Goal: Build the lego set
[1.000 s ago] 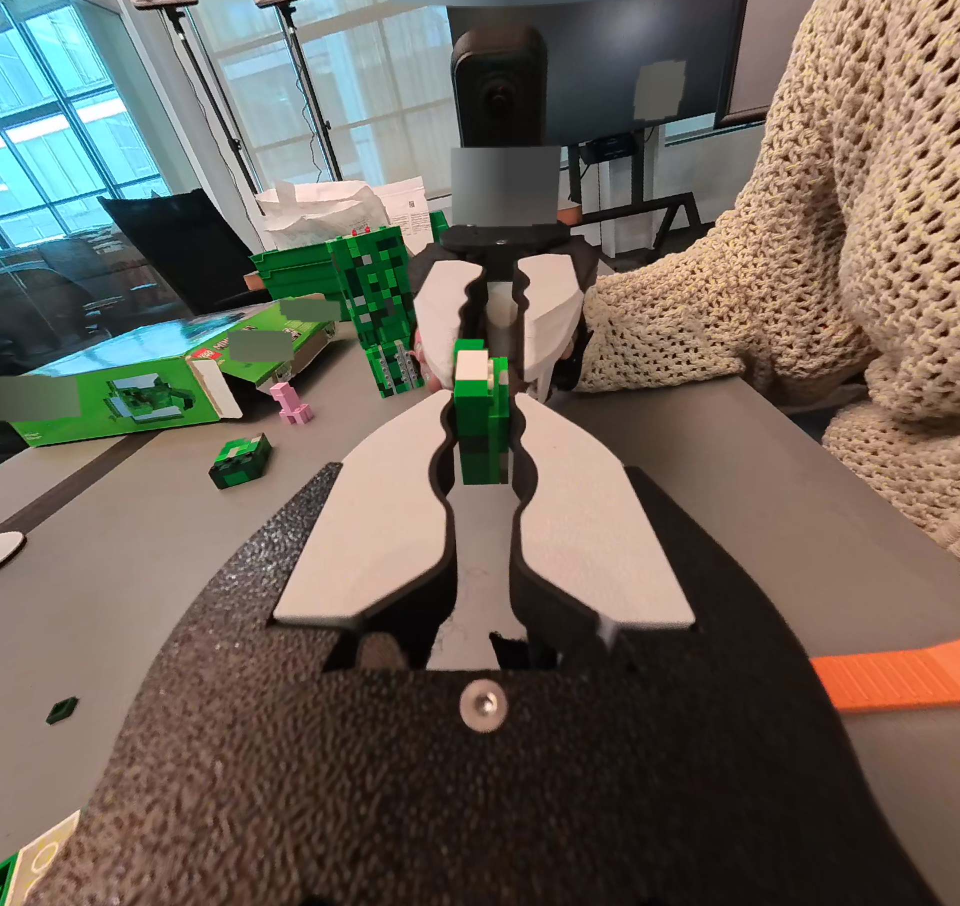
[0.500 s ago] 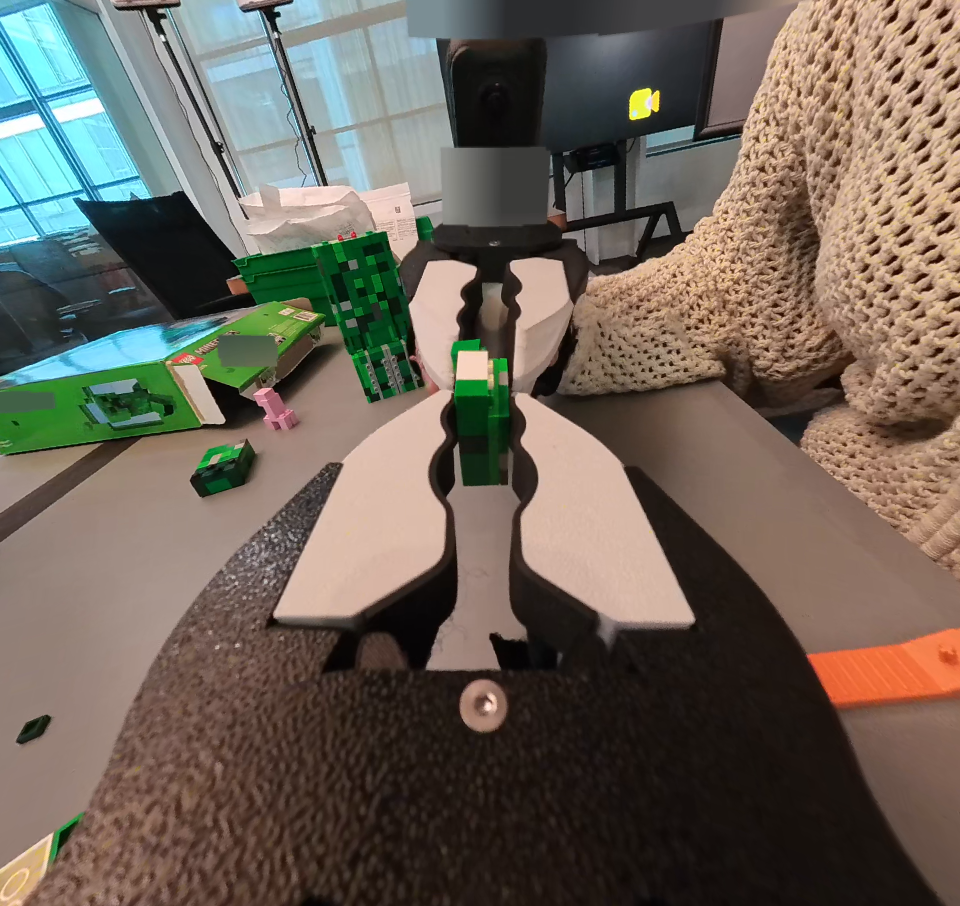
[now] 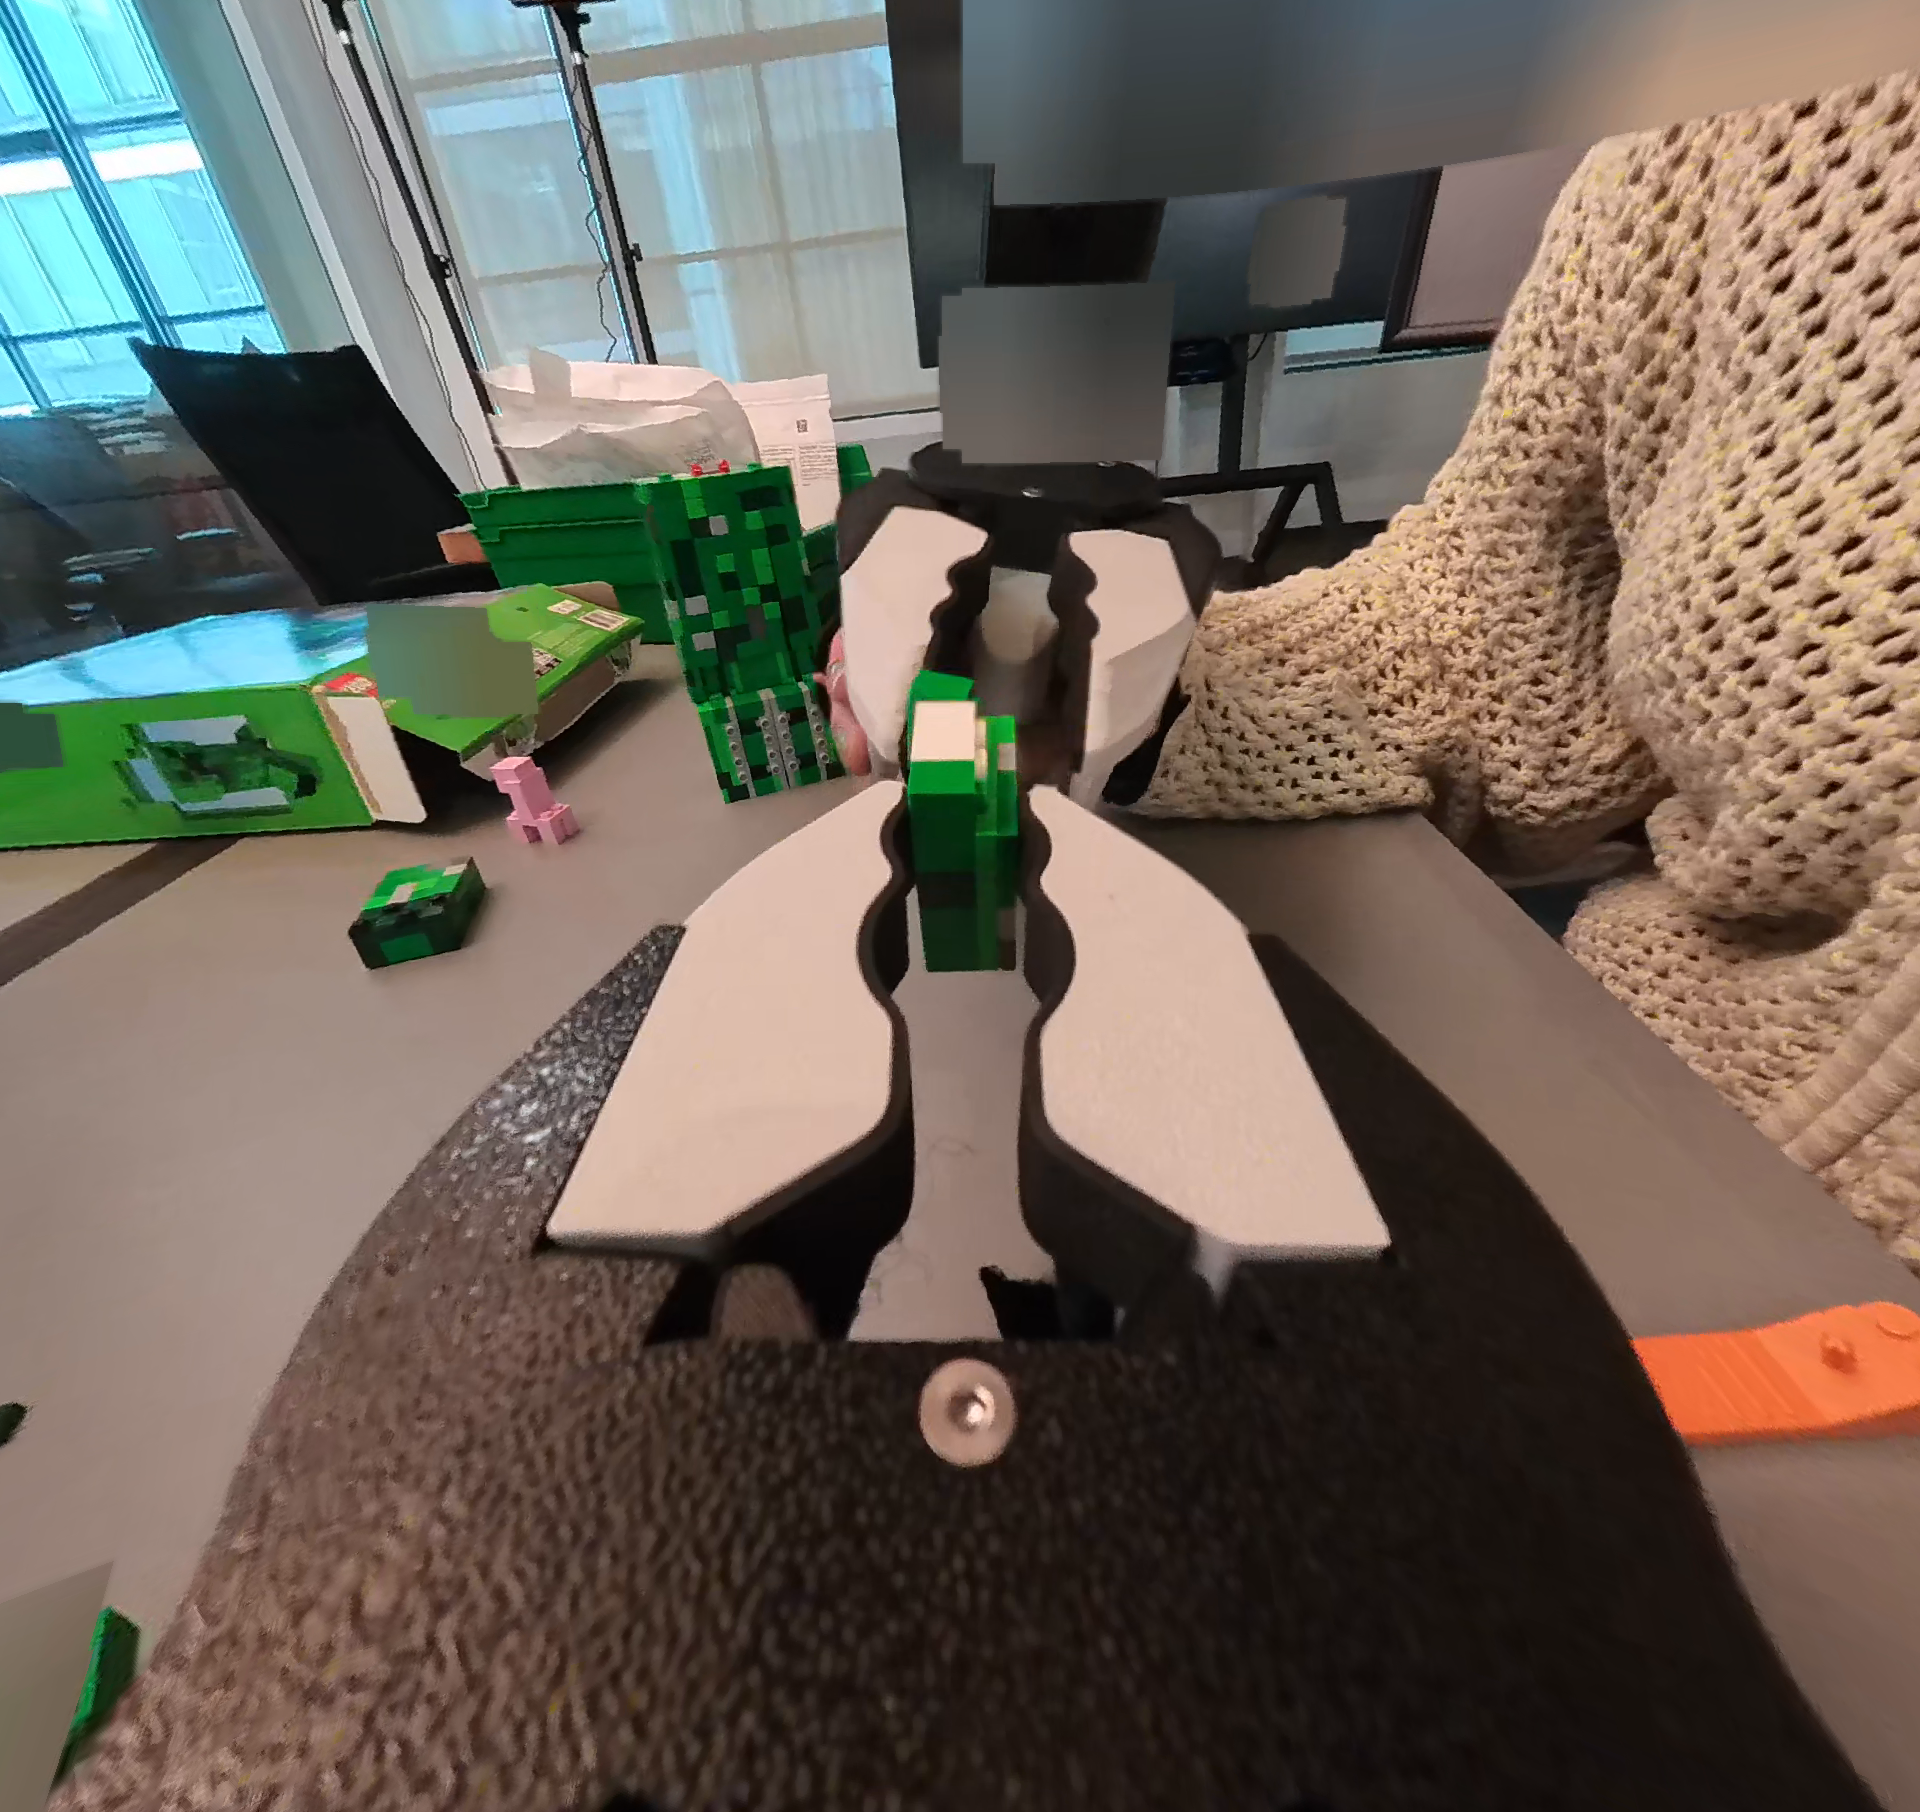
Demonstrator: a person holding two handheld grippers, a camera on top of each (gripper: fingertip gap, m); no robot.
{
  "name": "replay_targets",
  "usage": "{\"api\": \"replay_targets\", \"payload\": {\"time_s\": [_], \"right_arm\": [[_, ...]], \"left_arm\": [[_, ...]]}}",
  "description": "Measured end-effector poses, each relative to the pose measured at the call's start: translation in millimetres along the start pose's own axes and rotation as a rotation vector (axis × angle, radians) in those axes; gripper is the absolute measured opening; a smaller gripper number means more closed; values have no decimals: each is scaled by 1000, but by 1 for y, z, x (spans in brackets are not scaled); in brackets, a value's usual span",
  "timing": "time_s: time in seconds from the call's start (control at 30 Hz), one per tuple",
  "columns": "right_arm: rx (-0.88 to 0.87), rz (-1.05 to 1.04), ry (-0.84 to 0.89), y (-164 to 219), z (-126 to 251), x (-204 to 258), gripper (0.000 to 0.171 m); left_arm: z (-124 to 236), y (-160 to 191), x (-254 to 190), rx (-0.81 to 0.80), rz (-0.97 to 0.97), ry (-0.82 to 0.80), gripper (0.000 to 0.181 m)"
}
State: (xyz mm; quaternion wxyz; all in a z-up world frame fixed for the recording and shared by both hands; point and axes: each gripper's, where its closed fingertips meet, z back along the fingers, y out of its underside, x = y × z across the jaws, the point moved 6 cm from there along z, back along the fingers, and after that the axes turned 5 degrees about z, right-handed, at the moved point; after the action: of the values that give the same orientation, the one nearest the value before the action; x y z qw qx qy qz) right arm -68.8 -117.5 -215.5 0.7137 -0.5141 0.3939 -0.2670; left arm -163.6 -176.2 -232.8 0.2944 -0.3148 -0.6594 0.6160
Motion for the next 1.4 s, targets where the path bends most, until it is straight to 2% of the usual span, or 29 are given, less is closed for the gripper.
{"api": "replay_targets", "payload": {"time_s": [0.5, 0.83, 1.2, 1.4], "right_arm": [[-4, 12, 48, -1, -1, -2, 31], [-18, 12, 52, -2, 0, -1, 17], [-30, -3, 47, -3, -2, 0, 21], [-31, -36, 47, -4, -4, 0, 18]], "left_arm": [[2, -2, 1, -26, 37, 17, 17], [0, -1, -1, -10, 19, 22, 17], [1, -3, -1, -41, 30, 34, 17], [2, -4, -1, -52, 26, 40, 17]]}}
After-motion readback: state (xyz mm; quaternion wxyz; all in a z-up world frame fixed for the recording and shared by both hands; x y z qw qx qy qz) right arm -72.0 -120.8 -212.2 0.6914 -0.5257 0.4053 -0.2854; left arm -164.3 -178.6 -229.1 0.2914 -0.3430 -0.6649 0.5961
